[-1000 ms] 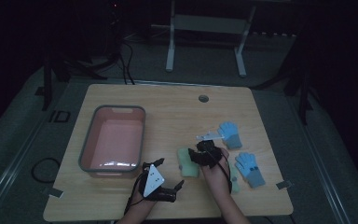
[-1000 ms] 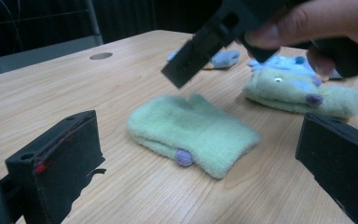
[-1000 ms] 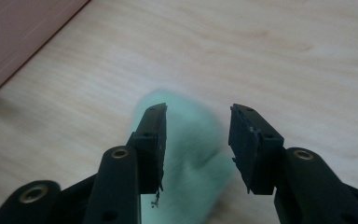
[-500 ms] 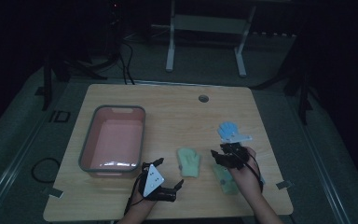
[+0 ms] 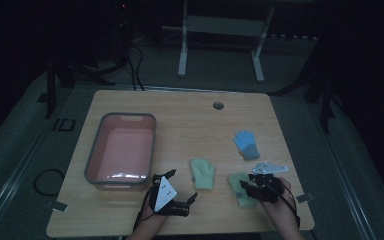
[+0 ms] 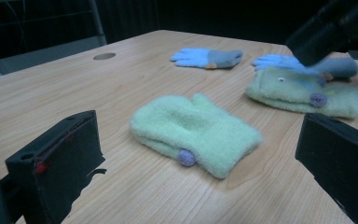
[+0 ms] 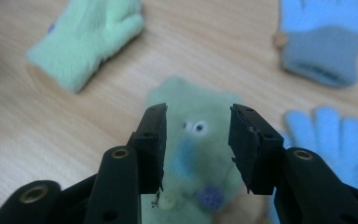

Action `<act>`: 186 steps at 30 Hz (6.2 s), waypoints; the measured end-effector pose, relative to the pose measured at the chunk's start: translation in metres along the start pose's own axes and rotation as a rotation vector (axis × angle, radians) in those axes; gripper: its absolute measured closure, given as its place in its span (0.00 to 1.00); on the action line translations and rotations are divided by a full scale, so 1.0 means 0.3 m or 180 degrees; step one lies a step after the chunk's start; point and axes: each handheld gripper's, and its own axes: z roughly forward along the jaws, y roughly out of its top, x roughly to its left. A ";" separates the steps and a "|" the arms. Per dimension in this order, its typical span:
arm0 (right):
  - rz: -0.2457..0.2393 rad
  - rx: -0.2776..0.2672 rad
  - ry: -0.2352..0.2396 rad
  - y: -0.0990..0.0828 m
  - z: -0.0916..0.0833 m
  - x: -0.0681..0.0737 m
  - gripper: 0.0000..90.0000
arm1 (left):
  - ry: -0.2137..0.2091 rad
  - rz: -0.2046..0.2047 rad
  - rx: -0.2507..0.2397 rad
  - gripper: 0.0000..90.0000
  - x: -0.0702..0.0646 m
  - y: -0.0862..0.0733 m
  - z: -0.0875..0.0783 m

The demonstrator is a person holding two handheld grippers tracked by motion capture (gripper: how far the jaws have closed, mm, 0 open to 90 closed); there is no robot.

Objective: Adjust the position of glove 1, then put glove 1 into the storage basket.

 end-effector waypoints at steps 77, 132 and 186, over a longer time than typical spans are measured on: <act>0.0062 -0.0117 -0.0087 -0.014 0.172 0.005 0.60 | 0.0006 0.0066 0.0000 0.00 -0.006 0.000 0.000; 0.0456 -0.0262 -0.0156 0.218 0.224 0.332 0.91 | 0.0001 0.0005 -0.0027 0.00 0.000 -0.001 -0.002; -0.0297 -0.0400 0.1188 0.381 0.235 0.070 0.39 | -0.0816 0.0718 0.0779 0.26 -0.021 0.113 0.122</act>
